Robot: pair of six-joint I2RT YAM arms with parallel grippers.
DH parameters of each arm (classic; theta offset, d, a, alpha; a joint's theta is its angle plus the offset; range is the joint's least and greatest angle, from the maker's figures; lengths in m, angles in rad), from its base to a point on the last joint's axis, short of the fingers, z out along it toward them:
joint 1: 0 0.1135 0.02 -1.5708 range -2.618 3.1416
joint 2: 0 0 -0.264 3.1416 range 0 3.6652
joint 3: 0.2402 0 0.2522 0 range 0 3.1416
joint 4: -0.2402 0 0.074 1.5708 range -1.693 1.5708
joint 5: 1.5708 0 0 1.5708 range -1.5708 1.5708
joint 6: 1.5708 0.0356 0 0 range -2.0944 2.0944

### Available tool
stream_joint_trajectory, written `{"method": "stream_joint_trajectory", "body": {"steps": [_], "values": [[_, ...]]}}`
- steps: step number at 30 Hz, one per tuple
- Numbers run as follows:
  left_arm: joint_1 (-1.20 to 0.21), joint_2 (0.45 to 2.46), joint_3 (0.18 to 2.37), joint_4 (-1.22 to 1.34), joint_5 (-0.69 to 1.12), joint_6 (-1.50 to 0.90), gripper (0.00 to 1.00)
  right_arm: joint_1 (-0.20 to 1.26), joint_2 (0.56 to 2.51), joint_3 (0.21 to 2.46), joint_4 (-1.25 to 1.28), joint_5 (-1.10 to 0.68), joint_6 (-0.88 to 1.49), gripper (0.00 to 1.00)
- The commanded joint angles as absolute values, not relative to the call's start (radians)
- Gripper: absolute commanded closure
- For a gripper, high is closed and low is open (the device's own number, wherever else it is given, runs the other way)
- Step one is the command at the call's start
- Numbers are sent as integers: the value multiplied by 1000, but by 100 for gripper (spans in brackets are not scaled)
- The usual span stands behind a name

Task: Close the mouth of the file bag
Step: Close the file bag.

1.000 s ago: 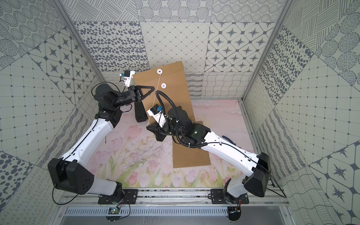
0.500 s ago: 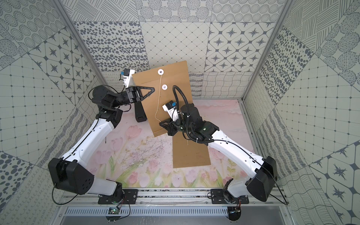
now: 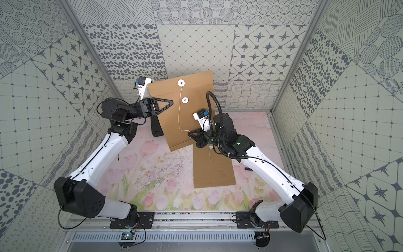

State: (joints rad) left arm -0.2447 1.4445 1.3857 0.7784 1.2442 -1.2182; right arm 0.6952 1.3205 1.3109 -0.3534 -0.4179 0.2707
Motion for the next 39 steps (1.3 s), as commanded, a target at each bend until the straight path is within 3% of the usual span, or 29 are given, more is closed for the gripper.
{"method": "stream_joint_trajectory", "body": {"steps": [1, 32, 39], "values": [[-250, 1419, 1384, 783, 1286, -1132, 100, 693, 1292, 1357, -374, -407, 293, 100], [-325, 1412, 1299, 844, 1276, -1156, 100, 623, 1247, 1700, -673, -246, 342, 100], [-345, 1479, 1259, 1117, 1208, -1392, 100, 622, 1274, 1742, -704, -194, 334, 100]]}}
